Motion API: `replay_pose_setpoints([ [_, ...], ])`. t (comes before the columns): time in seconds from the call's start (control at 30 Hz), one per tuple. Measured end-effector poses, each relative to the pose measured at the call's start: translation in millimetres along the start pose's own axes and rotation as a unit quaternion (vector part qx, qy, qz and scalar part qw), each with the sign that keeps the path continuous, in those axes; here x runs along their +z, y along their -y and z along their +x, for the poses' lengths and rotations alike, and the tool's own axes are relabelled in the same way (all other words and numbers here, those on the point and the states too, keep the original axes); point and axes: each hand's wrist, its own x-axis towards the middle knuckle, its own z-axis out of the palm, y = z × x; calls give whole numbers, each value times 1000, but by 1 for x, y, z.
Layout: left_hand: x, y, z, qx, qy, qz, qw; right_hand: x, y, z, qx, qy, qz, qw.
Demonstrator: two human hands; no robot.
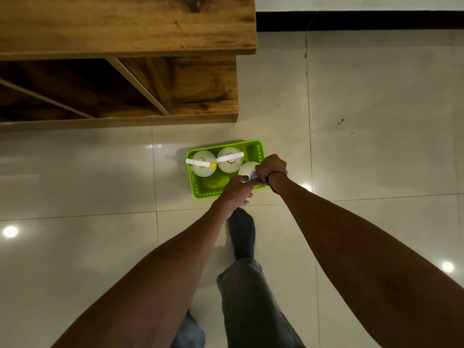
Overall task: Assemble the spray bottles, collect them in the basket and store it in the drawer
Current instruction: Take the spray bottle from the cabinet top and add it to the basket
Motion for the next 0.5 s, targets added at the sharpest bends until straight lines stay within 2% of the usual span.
replay_pose_setpoints([
  [0.17, -22, 10, -8, 6, -27, 42, 999, 8, -2, -6, -8, -30, 43, 999],
  [0.3, -59, 19, -14, 15, -65, 35, 997, 7, -4, -8, 7, -24, 102, 994],
  [0.43, -82, 22, -21, 12, -111, 28, 993, -9, -5, -27, 18, -13, 201, 979],
  [0.5, -92, 27, -19, 23, -151, 48, 987, -8, -16, -22, 25, -35, 232, 972],
])
